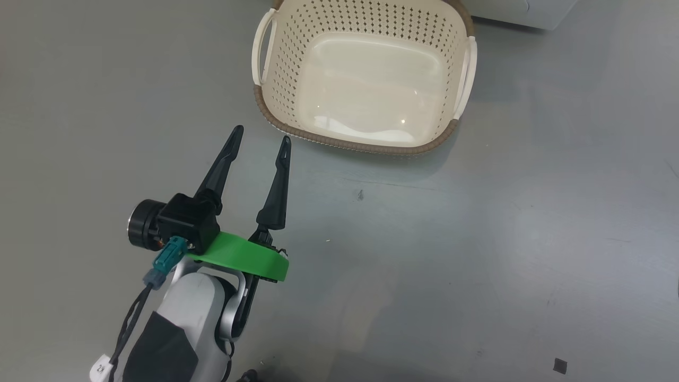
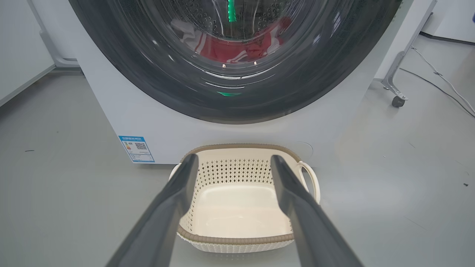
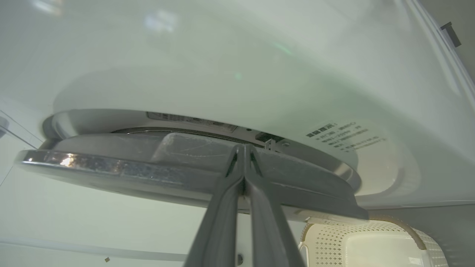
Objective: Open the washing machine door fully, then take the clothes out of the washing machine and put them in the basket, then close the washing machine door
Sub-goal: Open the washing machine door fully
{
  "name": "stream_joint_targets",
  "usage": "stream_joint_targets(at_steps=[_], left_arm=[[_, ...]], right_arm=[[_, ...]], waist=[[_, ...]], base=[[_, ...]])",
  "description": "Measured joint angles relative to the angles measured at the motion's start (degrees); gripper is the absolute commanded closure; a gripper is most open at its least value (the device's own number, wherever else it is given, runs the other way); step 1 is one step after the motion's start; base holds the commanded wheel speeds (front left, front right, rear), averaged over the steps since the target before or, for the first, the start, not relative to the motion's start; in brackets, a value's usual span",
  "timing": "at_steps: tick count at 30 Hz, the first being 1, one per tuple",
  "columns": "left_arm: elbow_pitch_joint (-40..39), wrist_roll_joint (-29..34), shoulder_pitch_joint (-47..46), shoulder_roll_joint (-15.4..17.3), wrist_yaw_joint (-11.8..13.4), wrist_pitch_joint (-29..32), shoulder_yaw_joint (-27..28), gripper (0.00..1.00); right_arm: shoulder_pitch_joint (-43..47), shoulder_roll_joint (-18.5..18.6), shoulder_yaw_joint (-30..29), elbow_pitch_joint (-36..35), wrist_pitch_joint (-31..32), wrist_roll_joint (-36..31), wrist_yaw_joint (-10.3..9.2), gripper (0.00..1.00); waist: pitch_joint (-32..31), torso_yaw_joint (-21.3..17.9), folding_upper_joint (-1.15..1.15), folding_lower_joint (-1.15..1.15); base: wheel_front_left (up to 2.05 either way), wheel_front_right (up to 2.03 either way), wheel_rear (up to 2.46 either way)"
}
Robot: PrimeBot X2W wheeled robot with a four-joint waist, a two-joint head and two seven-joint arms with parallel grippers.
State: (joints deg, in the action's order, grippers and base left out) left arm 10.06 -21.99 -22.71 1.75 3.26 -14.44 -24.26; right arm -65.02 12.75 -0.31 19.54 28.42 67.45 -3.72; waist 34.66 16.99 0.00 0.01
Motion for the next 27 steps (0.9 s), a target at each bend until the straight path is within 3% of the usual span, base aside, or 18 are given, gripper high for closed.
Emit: stream_joint_targets(at_steps=[27], left_arm=[[0.04,-0.94,-0.97,-0.30,0.77,-0.01,-2.44,0.00]], right_arm=[[-8.45,0.64,-2.60,7.80,8.82,6.55,-3.05,1.00]], waist=[[2.03,3.54,0.00,0.00]], base=[[0.00,0.00,0.00]])
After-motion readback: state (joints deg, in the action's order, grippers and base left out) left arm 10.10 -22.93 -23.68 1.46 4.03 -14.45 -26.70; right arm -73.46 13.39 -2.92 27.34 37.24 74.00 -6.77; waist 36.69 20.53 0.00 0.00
